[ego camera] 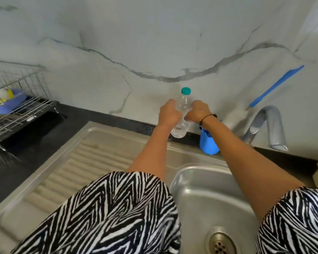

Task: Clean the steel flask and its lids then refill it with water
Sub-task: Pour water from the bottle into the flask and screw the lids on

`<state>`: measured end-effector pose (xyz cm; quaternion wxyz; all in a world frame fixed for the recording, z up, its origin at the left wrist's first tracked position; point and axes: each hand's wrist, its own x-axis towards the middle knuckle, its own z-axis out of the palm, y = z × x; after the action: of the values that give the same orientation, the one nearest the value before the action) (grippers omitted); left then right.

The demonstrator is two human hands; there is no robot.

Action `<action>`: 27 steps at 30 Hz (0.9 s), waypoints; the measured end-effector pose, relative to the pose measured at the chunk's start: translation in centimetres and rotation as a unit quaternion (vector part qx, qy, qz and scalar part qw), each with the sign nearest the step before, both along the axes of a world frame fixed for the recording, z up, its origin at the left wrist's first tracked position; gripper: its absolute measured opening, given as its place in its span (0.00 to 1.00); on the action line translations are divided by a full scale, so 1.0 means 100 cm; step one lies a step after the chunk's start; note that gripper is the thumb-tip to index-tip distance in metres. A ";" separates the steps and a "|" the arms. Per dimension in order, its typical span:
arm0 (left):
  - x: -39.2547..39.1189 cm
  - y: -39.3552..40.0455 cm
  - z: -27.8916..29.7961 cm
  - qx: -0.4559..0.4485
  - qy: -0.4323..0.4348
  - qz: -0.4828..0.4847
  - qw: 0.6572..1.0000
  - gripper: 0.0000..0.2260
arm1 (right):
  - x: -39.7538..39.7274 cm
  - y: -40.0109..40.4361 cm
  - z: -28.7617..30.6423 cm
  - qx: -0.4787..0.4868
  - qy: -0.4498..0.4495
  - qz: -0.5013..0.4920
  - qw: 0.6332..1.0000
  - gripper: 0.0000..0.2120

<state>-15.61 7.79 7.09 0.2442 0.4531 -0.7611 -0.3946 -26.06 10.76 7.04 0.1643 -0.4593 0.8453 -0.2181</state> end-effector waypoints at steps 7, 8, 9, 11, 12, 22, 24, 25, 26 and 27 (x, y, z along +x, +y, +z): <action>-0.010 -0.024 -0.016 -0.023 -0.068 -0.008 0.997 0.16 | -0.010 -0.013 -0.012 0.027 0.002 -0.010 1.000 0.12; -0.011 -0.026 -0.014 -0.033 -0.086 -0.015 0.996 0.16 | -0.010 -0.013 -0.011 0.020 0.003 -0.016 1.000 0.11; -0.012 -0.028 -0.012 -0.046 -0.110 -0.019 0.993 0.16 | -0.010 -0.012 -0.010 0.017 0.007 -0.021 1.000 0.06; -0.010 -0.027 -0.007 -0.073 -0.156 -0.024 0.985 0.13 | -0.007 -0.009 -0.004 0.001 0.029 -0.033 0.999 0.08; -0.007 -0.027 -0.005 -0.084 -0.181 -0.028 0.979 0.11 | -0.003 -0.005 0.001 -0.007 0.042 -0.038 0.998 0.09; 0.088 0.001 0.079 -0.205 -0.505 -0.229 0.806 0.19 | 0.072 0.058 0.015 -0.009 0.099 0.000 0.995 0.15; 0.120 0.010 0.086 -0.221 -0.503 -0.234 0.802 0.23 | 0.101 0.076 0.013 -0.007 0.097 0.048 0.994 0.11; 0.139 0.019 0.087 -0.227 -0.493 -0.235 0.806 0.23 | 0.116 0.085 0.012 -0.004 0.097 0.081 0.992 0.10; 0.157 0.025 0.086 -0.237 -0.485 -0.234 0.809 0.22 | 0.129 0.093 0.009 -0.001 0.096 0.120 0.988 0.10; 0.176 0.031 0.085 -0.245 -0.478 -0.234 0.811 0.20 | 0.140 0.100 0.005 0.004 0.089 0.159 0.983 0.11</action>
<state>1.94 10.87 15.54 -0.1471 0.3181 -0.9362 0.0260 -12.04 20.78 7.53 0.1227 -0.6047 0.7737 -0.1437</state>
